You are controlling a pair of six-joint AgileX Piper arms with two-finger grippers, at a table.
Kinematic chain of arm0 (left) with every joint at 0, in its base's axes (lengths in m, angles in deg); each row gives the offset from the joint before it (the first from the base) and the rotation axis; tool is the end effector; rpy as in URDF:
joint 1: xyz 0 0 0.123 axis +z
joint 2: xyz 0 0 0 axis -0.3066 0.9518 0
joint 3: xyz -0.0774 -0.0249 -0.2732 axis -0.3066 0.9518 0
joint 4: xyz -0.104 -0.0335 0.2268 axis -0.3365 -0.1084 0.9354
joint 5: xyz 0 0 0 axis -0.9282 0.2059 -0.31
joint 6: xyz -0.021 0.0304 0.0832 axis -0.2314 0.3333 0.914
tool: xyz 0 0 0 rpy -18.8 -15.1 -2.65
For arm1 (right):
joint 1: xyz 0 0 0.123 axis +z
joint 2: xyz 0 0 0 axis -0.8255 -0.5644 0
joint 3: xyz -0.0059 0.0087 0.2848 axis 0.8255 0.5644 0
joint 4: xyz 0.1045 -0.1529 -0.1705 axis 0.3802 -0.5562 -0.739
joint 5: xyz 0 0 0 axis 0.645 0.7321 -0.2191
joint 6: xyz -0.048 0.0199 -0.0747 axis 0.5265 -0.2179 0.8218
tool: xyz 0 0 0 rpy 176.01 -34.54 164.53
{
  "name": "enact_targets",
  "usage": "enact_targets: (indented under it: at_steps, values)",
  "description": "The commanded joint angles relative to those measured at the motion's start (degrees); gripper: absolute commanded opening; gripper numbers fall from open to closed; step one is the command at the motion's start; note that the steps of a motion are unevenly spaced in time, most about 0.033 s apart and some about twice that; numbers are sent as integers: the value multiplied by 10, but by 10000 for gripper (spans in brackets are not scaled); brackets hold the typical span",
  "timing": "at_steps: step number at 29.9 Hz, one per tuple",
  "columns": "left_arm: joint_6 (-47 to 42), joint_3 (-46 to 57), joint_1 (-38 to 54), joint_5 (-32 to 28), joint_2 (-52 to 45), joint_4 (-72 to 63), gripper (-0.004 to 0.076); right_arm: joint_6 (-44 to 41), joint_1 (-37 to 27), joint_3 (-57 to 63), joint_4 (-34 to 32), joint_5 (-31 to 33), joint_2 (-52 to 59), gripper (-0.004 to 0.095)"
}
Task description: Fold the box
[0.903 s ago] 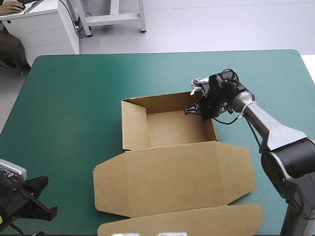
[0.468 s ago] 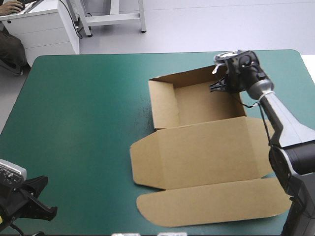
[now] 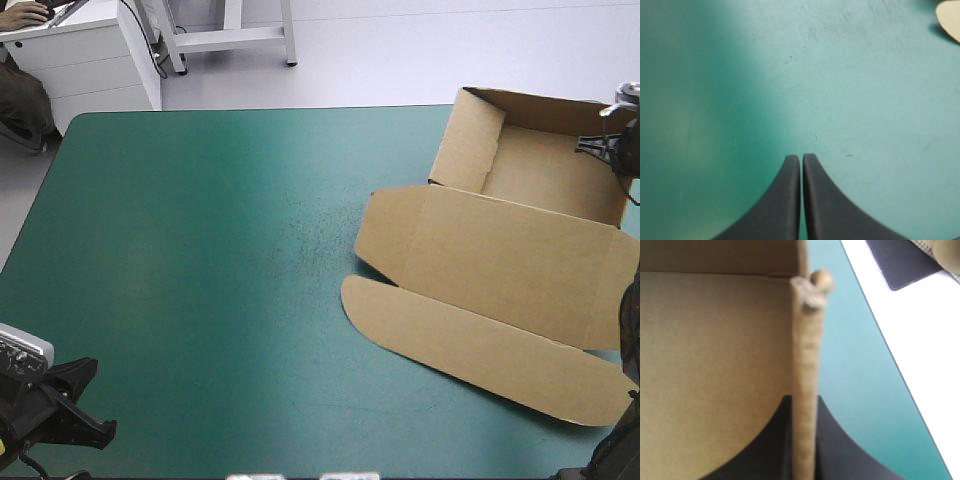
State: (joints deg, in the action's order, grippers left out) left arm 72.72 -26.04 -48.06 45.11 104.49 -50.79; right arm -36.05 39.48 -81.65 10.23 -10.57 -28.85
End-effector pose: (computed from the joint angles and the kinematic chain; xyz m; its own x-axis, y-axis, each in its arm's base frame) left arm 0.0303 0.0005 0.3662 -0.5670 0.2506 -0.7846 0.3407 0.9387 0.0537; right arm 0.4043 -0.1300 0.3459 -0.7855 0.2932 -0.5450 0.3965 0.9146 -0.0795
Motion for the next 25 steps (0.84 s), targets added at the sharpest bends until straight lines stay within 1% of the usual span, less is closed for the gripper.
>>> enact_targets:
  at_steps: [1,6,8,9,12,16,17,18,25]
  values:
    - [-5,-12,-3,22,8,7,-8,11,-47,-18,38,-26,35,-17]
    - [-5,-12,-3,20,8,7,-8,40,-80,-18,55,-18,32,2]
    - [-5,-12,-3,22,8,7,-8,49,-84,-18,57,-15,31,61]
    - [-5,-12,-3,22,8,7,-8,52,-86,-18,57,-15,30,108]
    - [-5,-12,-3,20,8,5,-8,77,-86,-18,61,-21,30,318]
    - [-5,-12,-3,19,8,5,-8,77,-86,-18,61,-24,30,766]
    - [-5,-12,-3,19,8,5,-8,77,-86,-18,60,-24,30,868]
    - [-5,-12,-3,19,8,5,-8,77,-86,-18,60,-24,30,944]
    - [-5,-12,-3,18,8,5,-8,77,-86,-18,59,-26,30,942]
